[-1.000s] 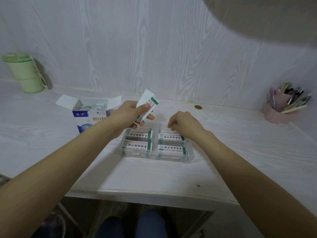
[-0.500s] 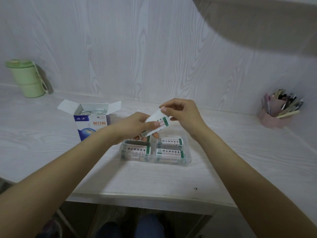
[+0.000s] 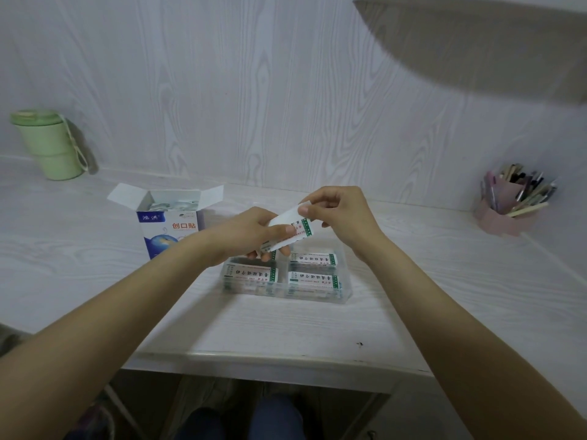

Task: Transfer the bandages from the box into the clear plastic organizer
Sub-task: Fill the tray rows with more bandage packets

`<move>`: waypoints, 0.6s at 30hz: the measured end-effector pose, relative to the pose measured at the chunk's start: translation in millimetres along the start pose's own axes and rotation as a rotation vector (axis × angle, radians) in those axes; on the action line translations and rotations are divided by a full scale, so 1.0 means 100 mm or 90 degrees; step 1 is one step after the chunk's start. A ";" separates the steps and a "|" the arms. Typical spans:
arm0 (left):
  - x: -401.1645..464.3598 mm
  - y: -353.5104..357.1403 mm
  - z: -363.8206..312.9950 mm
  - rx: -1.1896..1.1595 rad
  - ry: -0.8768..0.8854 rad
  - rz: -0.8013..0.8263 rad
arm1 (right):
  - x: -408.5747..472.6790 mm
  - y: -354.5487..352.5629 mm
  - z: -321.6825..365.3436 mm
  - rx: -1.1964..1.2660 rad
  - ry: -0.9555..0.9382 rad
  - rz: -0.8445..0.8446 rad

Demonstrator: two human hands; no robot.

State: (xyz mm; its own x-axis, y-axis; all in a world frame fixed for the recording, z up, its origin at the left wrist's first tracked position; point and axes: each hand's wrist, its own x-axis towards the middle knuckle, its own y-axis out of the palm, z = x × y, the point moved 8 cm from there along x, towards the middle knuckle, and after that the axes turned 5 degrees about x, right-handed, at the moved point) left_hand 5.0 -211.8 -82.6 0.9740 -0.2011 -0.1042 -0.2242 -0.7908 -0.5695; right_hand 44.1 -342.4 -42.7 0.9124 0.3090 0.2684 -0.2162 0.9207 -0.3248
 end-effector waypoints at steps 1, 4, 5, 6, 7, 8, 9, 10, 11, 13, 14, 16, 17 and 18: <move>0.00 -0.01 0.01 -0.002 -0.001 -0.002 | 0.00 -0.01 -0.01 -0.004 0.006 0.001; -0.01 -0.02 0.05 -0.005 -0.014 -0.003 | -0.02 -0.03 -0.04 -0.003 0.034 -0.005; -0.01 -0.02 0.06 -0.003 -0.018 -0.003 | -0.02 -0.05 -0.05 0.002 0.043 -0.014; -0.01 -0.03 0.06 -0.001 -0.018 -0.006 | -0.03 -0.07 -0.06 0.010 0.049 -0.027; -0.01 -0.04 0.05 -0.001 -0.017 -0.012 | -0.04 -0.09 -0.07 0.020 0.053 -0.042; -0.01 -0.06 0.04 -0.005 -0.015 -0.023 | -0.03 -0.12 -0.07 0.032 0.056 -0.059; -0.01 -0.08 0.03 -0.014 -0.013 -0.041 | -0.03 -0.16 -0.08 0.047 0.058 -0.078; -0.01 -0.12 0.02 -0.026 -0.010 -0.063 | -0.03 -0.19 -0.09 0.071 0.058 -0.098; -0.01 -0.17 0.03 -0.035 -0.008 -0.088 | -0.02 -0.24 -0.11 0.110 0.058 -0.121; -0.02 -0.27 0.05 -0.045 -0.009 -0.138 | 0.00 -0.33 -0.17 0.234 0.070 -0.163; -0.02 -0.31 0.08 -0.049 -0.011 -0.159 | 0.01 -0.37 -0.22 0.300 0.083 -0.172; -0.03 -0.38 0.11 -0.060 -0.010 -0.192 | 0.03 -0.41 -0.31 0.341 0.112 -0.168; -0.04 -0.40 0.12 -0.066 -0.009 -0.200 | 0.03 -0.41 -0.36 0.321 0.124 -0.159; -0.03 -0.41 0.13 -0.070 -0.009 -0.204 | 0.05 -0.41 -0.41 0.288 0.131 -0.149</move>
State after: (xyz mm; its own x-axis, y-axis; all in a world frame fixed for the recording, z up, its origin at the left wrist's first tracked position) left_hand 11.2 -171.2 -70.0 0.9957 0.0745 0.0544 0.0915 -0.8707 -0.4831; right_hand 71.7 -388.6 -65.1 0.9934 0.0722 0.0896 -0.0856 0.9839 0.1566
